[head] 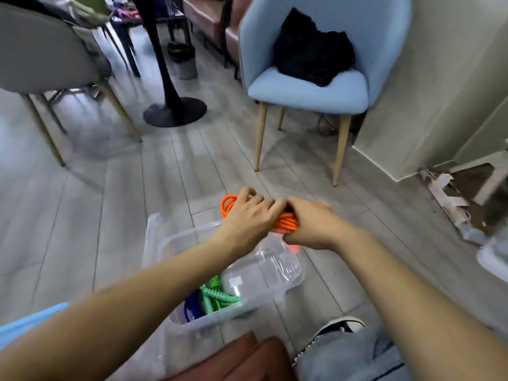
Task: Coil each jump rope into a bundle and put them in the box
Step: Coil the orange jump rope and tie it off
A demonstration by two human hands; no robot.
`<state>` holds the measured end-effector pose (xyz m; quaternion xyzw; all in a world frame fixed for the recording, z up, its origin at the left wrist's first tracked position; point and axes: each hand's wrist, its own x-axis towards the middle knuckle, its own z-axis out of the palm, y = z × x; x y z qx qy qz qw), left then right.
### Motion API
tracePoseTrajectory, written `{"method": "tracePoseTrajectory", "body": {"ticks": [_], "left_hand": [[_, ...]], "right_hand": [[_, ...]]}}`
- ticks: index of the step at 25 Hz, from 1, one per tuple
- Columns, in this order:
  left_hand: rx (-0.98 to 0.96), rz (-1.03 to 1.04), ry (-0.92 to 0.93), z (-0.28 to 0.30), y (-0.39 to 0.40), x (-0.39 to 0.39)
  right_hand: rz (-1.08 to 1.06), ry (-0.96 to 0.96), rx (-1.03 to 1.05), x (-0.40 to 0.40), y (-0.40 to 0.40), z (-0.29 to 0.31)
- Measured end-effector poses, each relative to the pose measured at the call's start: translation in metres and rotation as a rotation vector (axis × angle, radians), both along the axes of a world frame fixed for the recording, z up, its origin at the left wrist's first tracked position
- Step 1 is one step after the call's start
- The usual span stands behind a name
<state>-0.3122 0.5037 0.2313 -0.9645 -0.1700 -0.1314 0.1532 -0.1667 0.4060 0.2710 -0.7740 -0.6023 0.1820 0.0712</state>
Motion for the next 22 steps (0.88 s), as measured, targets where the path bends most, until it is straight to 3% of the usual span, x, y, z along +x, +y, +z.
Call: {"method": "tracePoseTrajectory", "body": {"ticks": [3,6,10,14,17,20,22], "left_hand": [[-0.059,-0.003,0.104,-0.047,0.02,-0.029],[-0.139,-0.027,0.202,-0.092,0.038,-0.046],[-0.263,0.068,0.209,-0.141,0.057,-0.047],[-0.468,0.235,0.334,-0.184,0.075,-0.041],[-0.495,0.346,0.339,-0.206,0.092,-0.053],[-0.572,0.408,0.35,-0.221,0.086,-0.066],[-0.72,0.456,0.497,-0.24,0.079,-0.072]], "right_hand": [[-0.062,0.287,-0.172,-0.027,0.028,-0.056],[-0.134,0.452,-0.35,-0.04,0.048,-0.112],[-0.229,0.491,-0.442,-0.053,0.072,-0.176],[-0.31,0.338,-0.484,-0.066,0.093,-0.231],[-0.398,0.225,-0.429,-0.086,0.108,-0.261],[-0.4,0.368,-0.417,-0.097,0.113,-0.279],[-0.29,0.482,-0.481,-0.091,0.111,-0.292]]}}
